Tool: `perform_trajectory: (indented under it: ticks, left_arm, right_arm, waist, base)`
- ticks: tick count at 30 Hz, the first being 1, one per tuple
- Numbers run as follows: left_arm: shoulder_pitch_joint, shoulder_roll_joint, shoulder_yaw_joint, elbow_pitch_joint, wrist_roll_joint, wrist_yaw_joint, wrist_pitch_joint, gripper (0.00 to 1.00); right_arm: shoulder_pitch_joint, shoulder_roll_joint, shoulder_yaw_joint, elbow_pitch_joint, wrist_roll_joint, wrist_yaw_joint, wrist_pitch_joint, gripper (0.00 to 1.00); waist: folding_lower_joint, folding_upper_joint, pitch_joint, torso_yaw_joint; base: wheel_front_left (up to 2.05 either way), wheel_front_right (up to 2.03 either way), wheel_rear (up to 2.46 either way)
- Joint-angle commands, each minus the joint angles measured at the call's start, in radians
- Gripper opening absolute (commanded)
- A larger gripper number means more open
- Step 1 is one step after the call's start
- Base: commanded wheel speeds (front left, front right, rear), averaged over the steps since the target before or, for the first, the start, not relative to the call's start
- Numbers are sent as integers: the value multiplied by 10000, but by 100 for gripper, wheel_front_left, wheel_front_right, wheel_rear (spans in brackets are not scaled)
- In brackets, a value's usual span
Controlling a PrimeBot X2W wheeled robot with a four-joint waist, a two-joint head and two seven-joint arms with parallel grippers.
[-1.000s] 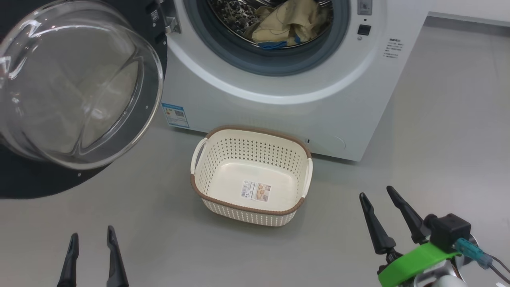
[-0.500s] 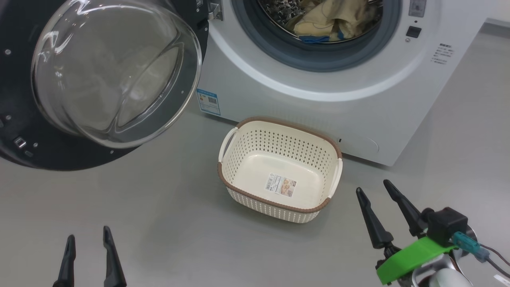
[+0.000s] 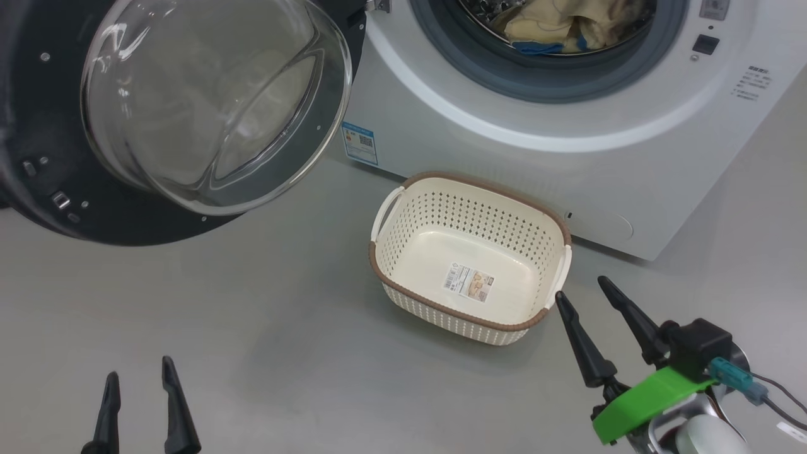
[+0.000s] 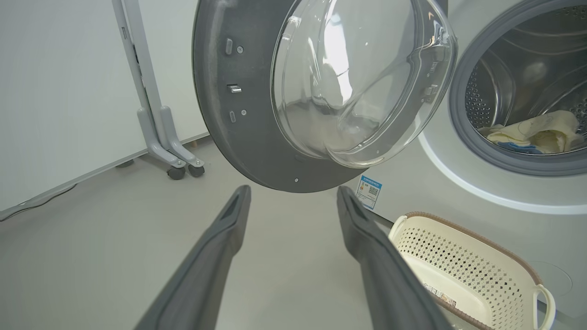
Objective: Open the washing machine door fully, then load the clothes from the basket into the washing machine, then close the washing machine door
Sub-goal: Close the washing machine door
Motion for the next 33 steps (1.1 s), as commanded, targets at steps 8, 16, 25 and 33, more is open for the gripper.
perform_trajectory:
  ticks: [8,16,25,33]
  left_arm:
    - [-425,-11,368,-275,-218,168,-57,100]
    - [-390,-13,433,-309,-495,137,-57,0]
    - [-857,27,1575,-457,-1646,-184,-57,0]
    - [-1986,327,3023,-316,-1965,-786,-57,0]
  right_arm:
    - [-488,-288,239,-224,-32,-27,-67,100]
    - [-517,-334,341,-180,20,-27,-67,100]
    - [-484,-351,330,-188,53,-27,-67,100]
    - [-571,-378,391,-209,56,-27,-67,100]
  waist:
    - [0,0,96,162]
    - [0,0,107,140]
    - [0,0,155,46]
    - [0,0,277,-78]
  base:
    - [0,0,0]
    - [0,0,0]
    - [0,0,0]
    - [0,0,0]
